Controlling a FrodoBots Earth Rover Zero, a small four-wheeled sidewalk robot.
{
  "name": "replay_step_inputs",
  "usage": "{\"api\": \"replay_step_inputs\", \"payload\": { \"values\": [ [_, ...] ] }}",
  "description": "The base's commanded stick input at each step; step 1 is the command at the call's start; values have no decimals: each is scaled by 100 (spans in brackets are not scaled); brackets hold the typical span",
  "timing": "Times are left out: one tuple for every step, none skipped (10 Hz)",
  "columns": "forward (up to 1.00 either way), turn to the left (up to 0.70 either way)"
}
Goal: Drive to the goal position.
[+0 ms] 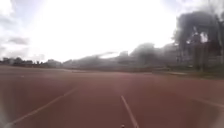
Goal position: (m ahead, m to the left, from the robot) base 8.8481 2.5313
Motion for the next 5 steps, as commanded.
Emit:
{"api": "replay_step_inputs", "payload": {
  "values": [
    [70,0],
    [70,0],
    [70,0],
    [70,0],
    [70,10]
  ]
}}
